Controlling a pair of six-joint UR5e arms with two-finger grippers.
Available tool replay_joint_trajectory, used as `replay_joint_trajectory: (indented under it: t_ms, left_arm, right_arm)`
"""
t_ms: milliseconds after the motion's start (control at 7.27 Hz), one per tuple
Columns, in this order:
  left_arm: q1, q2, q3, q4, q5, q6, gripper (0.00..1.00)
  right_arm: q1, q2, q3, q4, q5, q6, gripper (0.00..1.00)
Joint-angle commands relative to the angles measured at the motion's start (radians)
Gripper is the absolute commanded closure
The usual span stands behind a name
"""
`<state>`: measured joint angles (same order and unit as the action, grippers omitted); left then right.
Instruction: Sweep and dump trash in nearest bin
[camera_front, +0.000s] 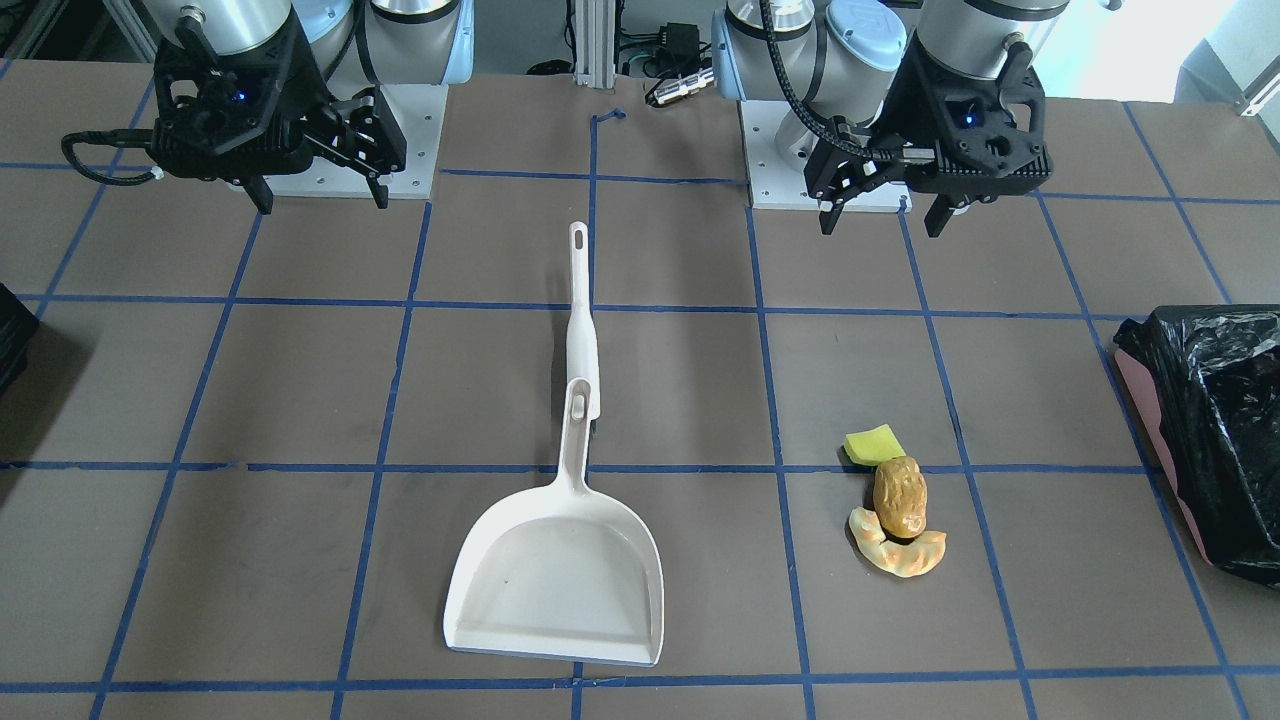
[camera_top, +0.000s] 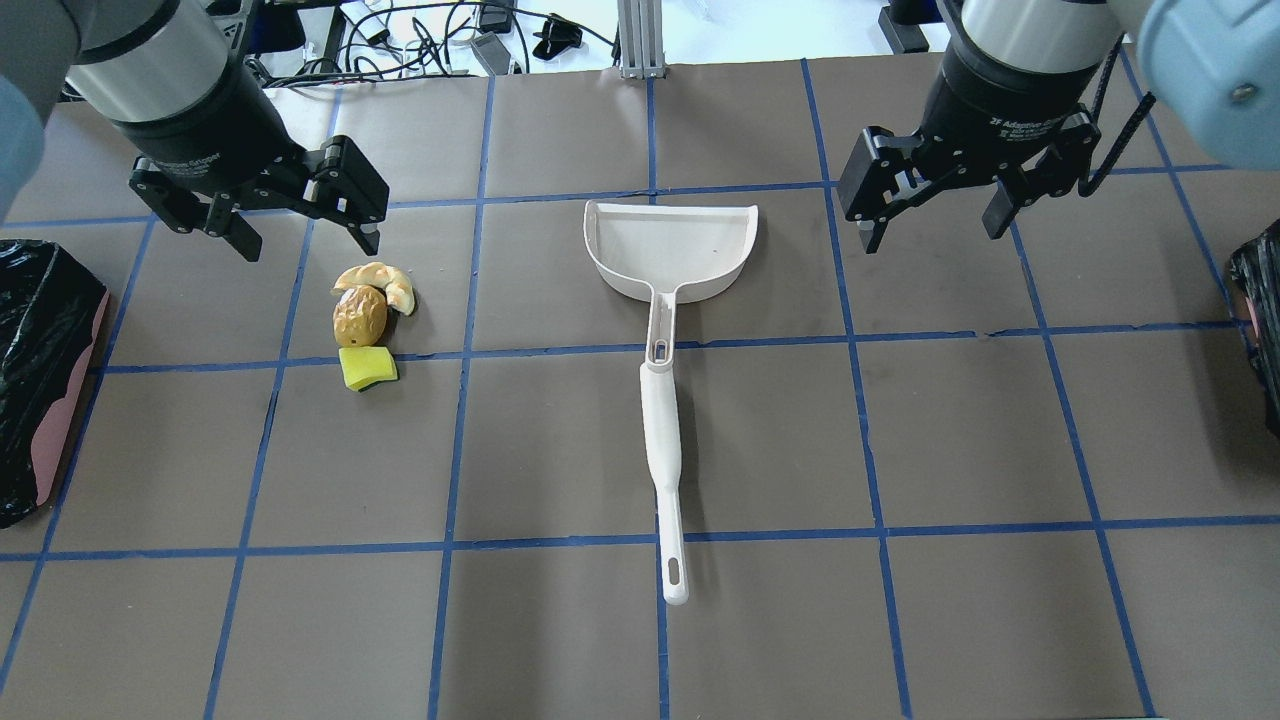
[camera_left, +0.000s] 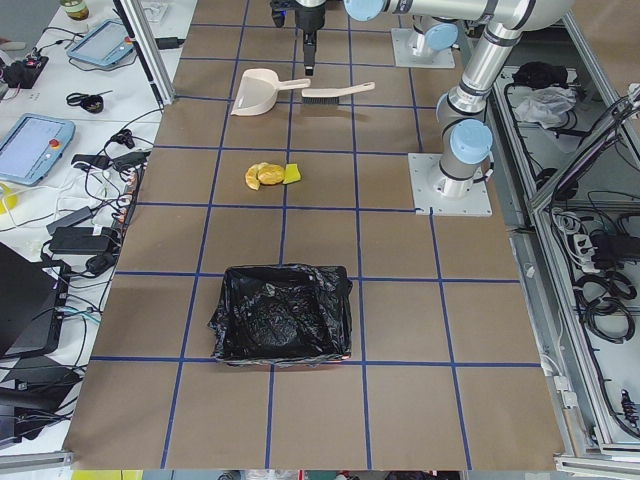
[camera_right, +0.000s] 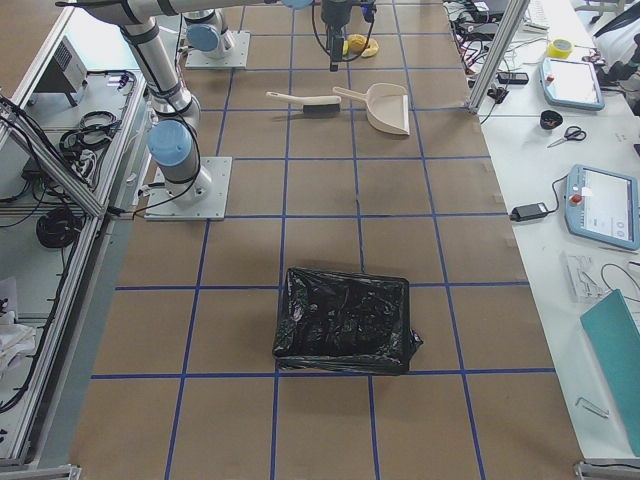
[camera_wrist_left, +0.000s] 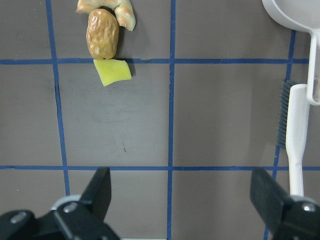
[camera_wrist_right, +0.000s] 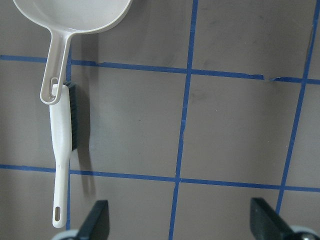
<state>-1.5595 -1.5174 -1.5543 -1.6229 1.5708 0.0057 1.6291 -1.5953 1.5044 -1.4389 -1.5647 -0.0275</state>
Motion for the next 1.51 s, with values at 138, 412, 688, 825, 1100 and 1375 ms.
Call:
replay_joint_trajectory:
  t_ms: [138,412,688,825,1100,1375]
  left_arm:
    - [-0.002,0.002,-0.007,-0.002,0.002,0.002,0.0]
    - [-0.002,0.005,-0.012,0.003,0.002,0.002,0.0]
    - [-0.002,0.005,-0.012,0.006,0.0,0.017,0.0]
    - [-0.002,0.006,-0.013,0.005,0.002,0.02,0.0]
    - [-0.002,0.011,-0.013,0.003,0.002,0.02,0.0]
    - [-0.002,0.019,-0.012,-0.006,0.005,0.019,0.0]
  right_arm:
    - [0.0,0.0,0.0,0.0,0.0,0.0,0.0]
    - [0.0,0.0,0.0,0.002,0.0,0.0,0.0]
    - [0.0,0.0,0.0,0.002,0.0,0.0,0.0]
    - [0.0,0.0,0.0,0.0,0.0,0.0,0.0]
    - [0.0,0.0,0.0,0.0,0.0,0.0,0.0]
    - [0.0,0.0,0.002,0.0,0.0,0.0,0.0]
